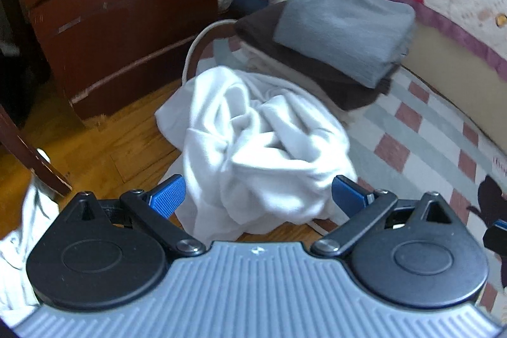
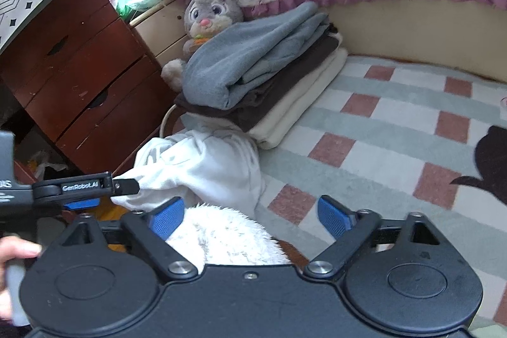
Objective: Fold clothes
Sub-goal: 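Lower both grippers onto the white shirt and close them on the fabric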
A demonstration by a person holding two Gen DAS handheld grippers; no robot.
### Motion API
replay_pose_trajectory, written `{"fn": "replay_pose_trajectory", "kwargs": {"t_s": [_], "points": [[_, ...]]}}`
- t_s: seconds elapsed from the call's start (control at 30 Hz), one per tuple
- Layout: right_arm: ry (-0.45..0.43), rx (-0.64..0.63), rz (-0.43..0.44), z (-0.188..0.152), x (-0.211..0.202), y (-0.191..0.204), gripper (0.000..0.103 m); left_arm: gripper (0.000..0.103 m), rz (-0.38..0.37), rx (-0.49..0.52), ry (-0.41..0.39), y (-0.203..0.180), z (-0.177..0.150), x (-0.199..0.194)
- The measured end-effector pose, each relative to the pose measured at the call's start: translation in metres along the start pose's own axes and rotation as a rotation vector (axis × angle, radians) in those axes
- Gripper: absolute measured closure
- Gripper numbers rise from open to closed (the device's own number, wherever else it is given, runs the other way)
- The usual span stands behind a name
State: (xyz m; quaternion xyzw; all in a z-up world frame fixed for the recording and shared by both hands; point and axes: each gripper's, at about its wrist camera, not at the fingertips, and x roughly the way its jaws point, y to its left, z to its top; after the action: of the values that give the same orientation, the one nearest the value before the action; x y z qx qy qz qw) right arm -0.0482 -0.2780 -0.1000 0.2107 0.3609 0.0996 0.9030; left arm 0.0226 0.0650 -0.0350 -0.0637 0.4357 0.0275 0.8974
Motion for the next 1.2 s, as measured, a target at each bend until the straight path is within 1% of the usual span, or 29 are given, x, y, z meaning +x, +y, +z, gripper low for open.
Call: {"fn": "replay_pose_trajectory", "kwargs": {"t_s": [0.03,0.07,0.1,0.13,0.17,0.2,0.23,0.27,0.37,0.4,0.47,0.5,0.57,0.6,0.63,0.67,0.7,0.77,0.83,0.9,0.97,1.03,1.07,1.1,1.13,1.17,1.2], "points": [[0.011,0.007,0.011,0.004,0.004,0.000,0.033,0.003,-0.009,-0.028,0.000,0.007,0.001,0.004],[0.022,0.014,0.026,0.008,0.009,0.001,0.036,0.008,-0.018,-0.056,-0.001,0.014,0.002,0.008],[0.034,0.021,0.045,0.013,0.015,0.001,0.038,0.018,-0.028,-0.075,0.008,0.020,0.002,0.013],[0.048,0.024,0.065,0.019,0.022,0.004,0.041,0.023,-0.039,-0.093,0.019,0.025,0.001,0.018],[0.066,0.016,0.077,0.025,0.029,0.008,0.043,0.034,-0.042,-0.098,0.031,0.028,0.001,0.023],[0.086,0.003,0.086,0.031,0.037,0.013,0.048,0.037,-0.047,-0.103,0.042,0.031,0.001,0.028],[0.108,0.004,0.085,0.035,0.046,0.018,0.050,0.037,-0.058,-0.115,0.046,0.035,0.000,0.032],[0.132,0.012,0.078,0.039,0.056,0.022,0.050,0.037,-0.078,-0.142,0.048,0.040,-0.001,0.036],[0.205,0.035,0.059,0.051,0.086,0.036,0.047,0.037,-0.107,-0.224,0.042,0.055,-0.006,0.046],[0.229,0.043,0.052,0.055,0.096,0.040,0.046,0.037,-0.103,-0.230,0.007,0.058,-0.007,0.044],[0.282,0.118,0.088,0.061,0.118,0.039,0.036,0.035,-0.094,-0.241,-0.068,0.063,-0.010,0.038],[0.310,0.161,0.112,0.063,0.129,0.038,0.029,0.033,-0.079,-0.239,-0.113,0.066,-0.010,0.035],[0.340,0.238,0.154,0.069,0.149,0.035,0.029,0.031,-0.032,-0.238,-0.201,0.072,-0.009,0.028],[0.355,0.261,0.165,0.071,0.158,0.034,0.028,0.027,-0.007,-0.239,-0.236,0.075,-0.009,0.027],[0.369,0.279,0.170,0.073,0.165,0.034,0.026,0.023,0.004,-0.234,-0.250,0.078,-0.007,0.029],[0.382,0.297,0.174,0.076,0.173,0.034,0.025,0.013,0.014,-0.229,-0.262,0.081,-0.005,0.032],[0.395,0.305,0.175,0.078,0.182,0.035,0.024,0.010,0.012,-0.218,-0.232,0.084,-0.003,0.041],[0.426,0.319,0.165,0.082,0.201,0.034,0.020,0.010,0.005,-0.196,-0.163,0.089,0.000,0.061],[0.472,0.390,0.132,0.081,0.226,0.029,0.020,0.010,-0.012,-0.216,-0.078,0.093,0.004,0.080],[0.504,0.460,0.111,0.074,0.244,0.024,0.020,0.010,-0.050,-0.265,-0.038,0.097,0.002,0.097],[0.538,0.508,0.114,0.064,0.257,0.019,0.020,0.010,-0.092,-0.302,0.000,0.097,0.000,0.113],[0.567,0.571,0.130,0.053,0.266,0.014,0.020,0.011,-0.157,-0.383,0.078,0.101,-0.007,0.133],[0.582,0.616,0.142,0.049,0.269,0.010,0.020,0.017,-0.190,-0.424,0.117,0.103,-0.010,0.143],[0.583,0.652,0.159,0.046,0.271,0.007,0.021,0.041,-0.265,-0.469,0.136,0.105,-0.014,0.149],[0.581,0.673,0.181,0.044,0.272,0.006,0.035,0.057,-0.344,-0.514,0.152,0.107,-0.018,0.155],[0.577,0.679,0.212,0.045,0.272,0.006,0.050,0.082,-0.418,-0.546,0.184,0.106,-0.020,0.160],[0.563,0.679,0.232,0.045,0.270,0.008,0.068,0.087,-0.446,-0.546,0.195,0.103,-0.019,0.160]]}}
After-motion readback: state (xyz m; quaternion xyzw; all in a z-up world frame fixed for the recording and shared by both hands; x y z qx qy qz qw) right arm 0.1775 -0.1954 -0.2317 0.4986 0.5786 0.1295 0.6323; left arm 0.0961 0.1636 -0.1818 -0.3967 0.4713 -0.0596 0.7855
